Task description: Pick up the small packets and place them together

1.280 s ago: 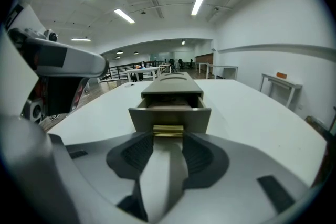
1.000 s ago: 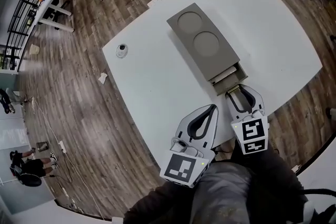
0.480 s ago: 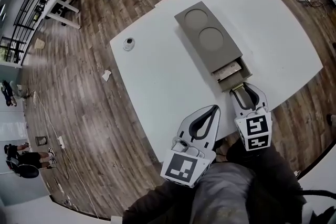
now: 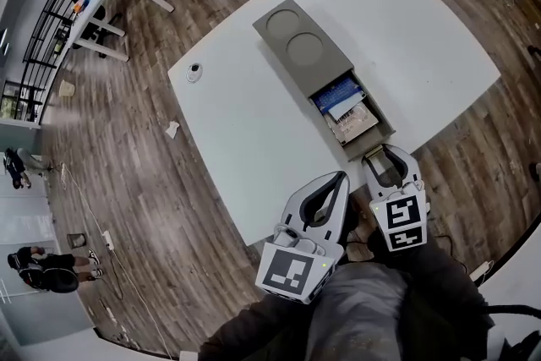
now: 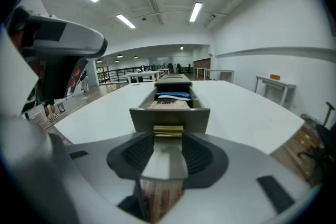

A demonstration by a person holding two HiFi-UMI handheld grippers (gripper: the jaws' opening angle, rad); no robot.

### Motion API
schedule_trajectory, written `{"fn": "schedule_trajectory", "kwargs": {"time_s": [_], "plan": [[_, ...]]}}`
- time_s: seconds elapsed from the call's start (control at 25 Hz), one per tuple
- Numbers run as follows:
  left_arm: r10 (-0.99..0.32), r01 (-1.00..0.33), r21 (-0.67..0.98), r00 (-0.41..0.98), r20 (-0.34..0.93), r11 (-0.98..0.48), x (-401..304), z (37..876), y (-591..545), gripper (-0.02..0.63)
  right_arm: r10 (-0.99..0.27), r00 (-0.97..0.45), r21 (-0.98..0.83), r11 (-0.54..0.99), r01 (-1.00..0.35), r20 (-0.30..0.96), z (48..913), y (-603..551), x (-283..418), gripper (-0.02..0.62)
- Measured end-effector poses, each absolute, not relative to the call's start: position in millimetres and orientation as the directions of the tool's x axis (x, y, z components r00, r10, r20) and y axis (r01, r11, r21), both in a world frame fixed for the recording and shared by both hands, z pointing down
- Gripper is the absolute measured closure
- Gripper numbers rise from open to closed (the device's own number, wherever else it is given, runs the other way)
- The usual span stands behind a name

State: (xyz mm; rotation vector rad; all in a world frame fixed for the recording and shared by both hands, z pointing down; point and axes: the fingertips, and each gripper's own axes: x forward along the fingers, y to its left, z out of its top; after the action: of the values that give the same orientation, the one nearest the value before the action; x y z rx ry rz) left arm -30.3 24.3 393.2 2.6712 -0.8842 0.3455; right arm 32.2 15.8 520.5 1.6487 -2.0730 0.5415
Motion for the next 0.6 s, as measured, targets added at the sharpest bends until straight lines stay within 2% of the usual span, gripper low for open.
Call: {"fn": "schedule_trajectory", "kwargs": {"time_s": [0.6], "plan": [[-0.481,-0.547,0.184,0.821,0.307,-0.817,-8.6,378.2,60.9,0.603,-0.813,-0.208,-0.052,0.215,-0.975,0.545,523.9,73.4,35.0,0.42]]}}
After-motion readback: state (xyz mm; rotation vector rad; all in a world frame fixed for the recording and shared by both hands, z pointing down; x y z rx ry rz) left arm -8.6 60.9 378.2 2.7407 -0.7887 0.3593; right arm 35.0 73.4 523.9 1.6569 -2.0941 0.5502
